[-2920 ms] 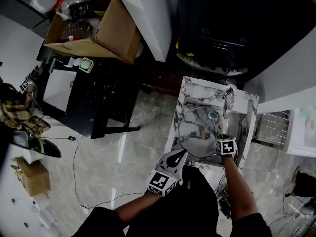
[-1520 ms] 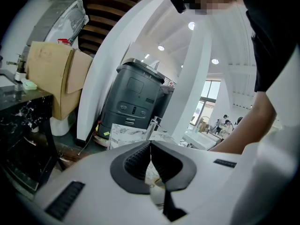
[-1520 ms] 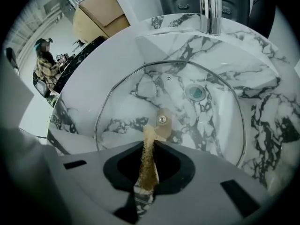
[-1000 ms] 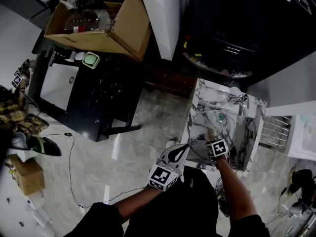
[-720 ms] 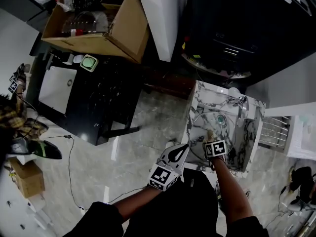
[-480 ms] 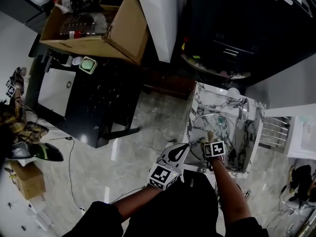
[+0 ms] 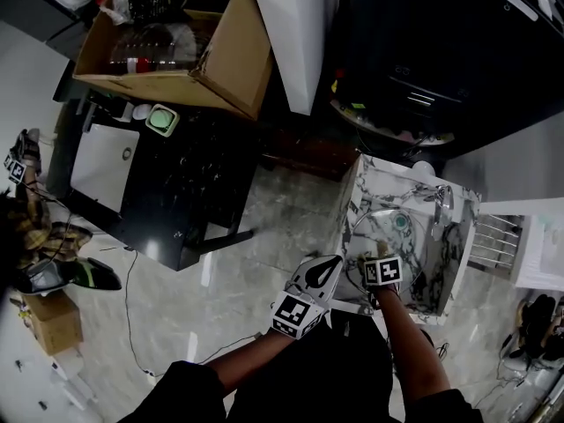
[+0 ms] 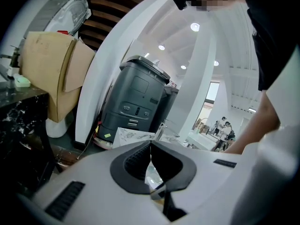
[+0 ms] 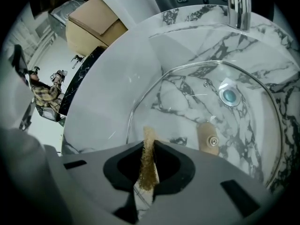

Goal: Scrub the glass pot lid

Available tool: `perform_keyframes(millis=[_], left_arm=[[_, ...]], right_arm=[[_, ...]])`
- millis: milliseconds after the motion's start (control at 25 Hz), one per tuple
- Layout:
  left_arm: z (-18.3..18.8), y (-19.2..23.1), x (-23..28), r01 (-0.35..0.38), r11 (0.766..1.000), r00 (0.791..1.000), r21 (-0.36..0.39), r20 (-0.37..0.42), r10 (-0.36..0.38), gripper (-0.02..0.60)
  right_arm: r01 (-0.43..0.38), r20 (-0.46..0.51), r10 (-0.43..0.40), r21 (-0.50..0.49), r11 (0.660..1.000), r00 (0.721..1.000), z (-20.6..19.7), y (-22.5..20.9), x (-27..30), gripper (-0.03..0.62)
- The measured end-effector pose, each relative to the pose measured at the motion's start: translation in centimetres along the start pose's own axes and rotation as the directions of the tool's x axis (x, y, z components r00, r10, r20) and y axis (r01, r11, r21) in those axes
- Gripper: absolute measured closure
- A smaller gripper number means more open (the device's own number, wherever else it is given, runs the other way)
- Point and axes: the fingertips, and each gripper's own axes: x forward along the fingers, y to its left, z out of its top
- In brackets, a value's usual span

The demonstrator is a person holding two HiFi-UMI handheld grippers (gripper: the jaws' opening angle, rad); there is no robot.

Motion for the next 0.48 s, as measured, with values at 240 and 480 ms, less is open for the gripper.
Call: perform_keyframes(millis=[240,480], left_arm=[[0.0,0.3,0.4,0.017,1.000,1.000,0.009,-0.018,-0.016,0.566],[0.4,0.7,0.7,0.018,1.000,1.000,0.005,-0.018,-0.018,0.565]], right_arm=[[-0.018,0.045,0.017,0.019,1.000,0.999,1.8,0.6,0.5,0.537],[-0.032,0.057,0.032,0.003,0.999,0.998,2.9,1.0,0.8,0.537]])
